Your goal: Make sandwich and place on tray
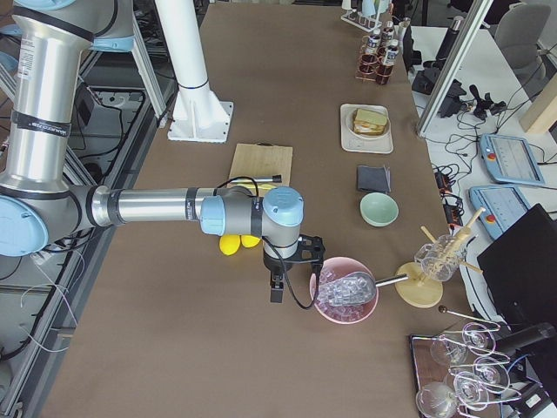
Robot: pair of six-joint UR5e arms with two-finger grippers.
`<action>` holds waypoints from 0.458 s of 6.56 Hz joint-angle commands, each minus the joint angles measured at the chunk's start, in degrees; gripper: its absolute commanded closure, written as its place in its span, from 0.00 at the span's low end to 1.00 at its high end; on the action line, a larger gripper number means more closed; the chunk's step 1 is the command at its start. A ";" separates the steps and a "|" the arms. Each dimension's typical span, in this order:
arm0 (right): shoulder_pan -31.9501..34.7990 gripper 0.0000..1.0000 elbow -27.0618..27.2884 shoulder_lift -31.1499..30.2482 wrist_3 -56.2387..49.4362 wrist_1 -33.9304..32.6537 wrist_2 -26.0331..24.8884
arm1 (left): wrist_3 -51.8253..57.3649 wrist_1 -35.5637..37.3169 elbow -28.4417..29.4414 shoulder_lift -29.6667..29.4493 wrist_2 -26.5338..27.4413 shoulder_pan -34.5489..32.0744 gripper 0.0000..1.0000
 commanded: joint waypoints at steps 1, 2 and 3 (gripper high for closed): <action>0.01 0.00 -0.01 0.07 0.02 0.00 0.03 | 24.77 15.27 -0.32 3.03 1.93 -9.58 0.02; 0.01 0.00 -0.01 0.15 -0.07 0.00 0.03 | 27.03 17.41 -0.15 3.66 5.61 -11.27 0.02; 0.01 0.00 0.08 0.24 0.02 0.00 0.03 | 32.36 15.51 -0.93 11.06 9.65 -11.90 0.02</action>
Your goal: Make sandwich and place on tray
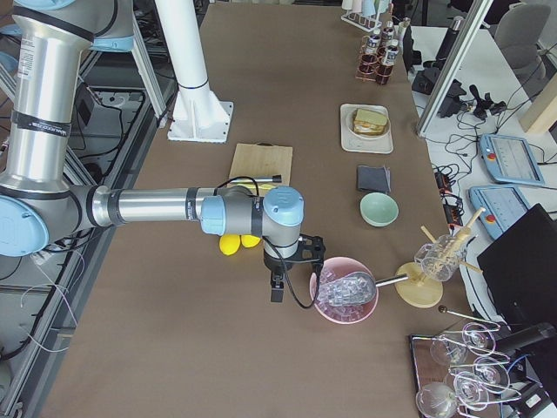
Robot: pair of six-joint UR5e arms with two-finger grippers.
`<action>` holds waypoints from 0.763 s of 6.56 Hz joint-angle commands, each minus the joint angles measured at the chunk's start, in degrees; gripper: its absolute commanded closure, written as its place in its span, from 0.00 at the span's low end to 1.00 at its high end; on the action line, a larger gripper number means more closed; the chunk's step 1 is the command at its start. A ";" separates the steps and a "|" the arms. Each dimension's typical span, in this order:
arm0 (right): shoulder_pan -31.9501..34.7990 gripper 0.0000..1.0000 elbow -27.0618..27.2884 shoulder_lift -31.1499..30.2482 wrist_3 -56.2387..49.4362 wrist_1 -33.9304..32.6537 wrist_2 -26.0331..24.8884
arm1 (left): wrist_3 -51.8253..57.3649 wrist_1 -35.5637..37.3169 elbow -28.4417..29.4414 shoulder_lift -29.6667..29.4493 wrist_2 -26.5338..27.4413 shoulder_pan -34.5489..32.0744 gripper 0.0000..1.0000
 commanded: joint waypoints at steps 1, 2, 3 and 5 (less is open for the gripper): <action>0.00 0.00 -0.01 0.17 0.04 0.00 0.00 | 6.30 -0.99 -0.99 10.36 4.69 -1.50 0.02; -0.09 0.00 -0.01 0.26 0.04 0.00 0.00 | 6.39 -1.44 -1.69 14.24 4.70 -1.59 0.02; -0.09 0.00 -0.27 0.26 0.04 0.00 0.00 | 6.39 -1.70 -2.92 17.15 4.61 -3.59 0.02; 0.00 0.00 -0.36 0.09 0.04 0.00 0.00 | 6.22 -2.14 -4.60 21.47 4.61 -4.14 0.02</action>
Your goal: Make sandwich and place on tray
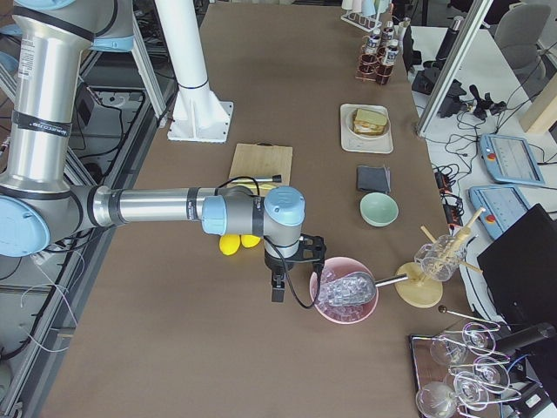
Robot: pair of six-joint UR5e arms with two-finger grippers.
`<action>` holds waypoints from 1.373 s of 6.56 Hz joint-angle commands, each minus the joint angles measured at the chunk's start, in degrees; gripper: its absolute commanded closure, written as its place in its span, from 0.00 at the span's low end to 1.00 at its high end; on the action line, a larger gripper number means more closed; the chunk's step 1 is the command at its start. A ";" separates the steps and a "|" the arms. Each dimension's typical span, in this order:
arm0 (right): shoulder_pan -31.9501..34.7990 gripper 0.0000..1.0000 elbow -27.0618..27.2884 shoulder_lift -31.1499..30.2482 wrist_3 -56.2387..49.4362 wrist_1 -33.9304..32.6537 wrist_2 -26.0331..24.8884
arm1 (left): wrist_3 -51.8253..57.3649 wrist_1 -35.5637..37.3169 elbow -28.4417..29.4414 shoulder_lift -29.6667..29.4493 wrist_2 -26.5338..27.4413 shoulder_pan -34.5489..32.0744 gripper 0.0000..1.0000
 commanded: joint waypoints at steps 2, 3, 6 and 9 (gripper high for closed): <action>-0.02 0.00 -0.10 -0.09 0.09 0.00 0.00 | -0.07 -0.84 -3.02 6.16 -0.08 -0.59 0.02; 0.07 0.00 -0.10 -0.09 0.09 0.00 0.09 | -0.07 -1.36 -3.30 6.96 -0.08 -0.59 0.02; 0.07 0.00 -0.10 -0.09 0.00 0.00 0.00 | -0.16 -1.37 -3.30 6.88 -0.08 -0.51 0.02; 0.07 0.00 -0.01 -0.18 0.00 0.00 0.00 | -0.16 -1.37 -3.04 6.97 -0.08 -0.51 0.02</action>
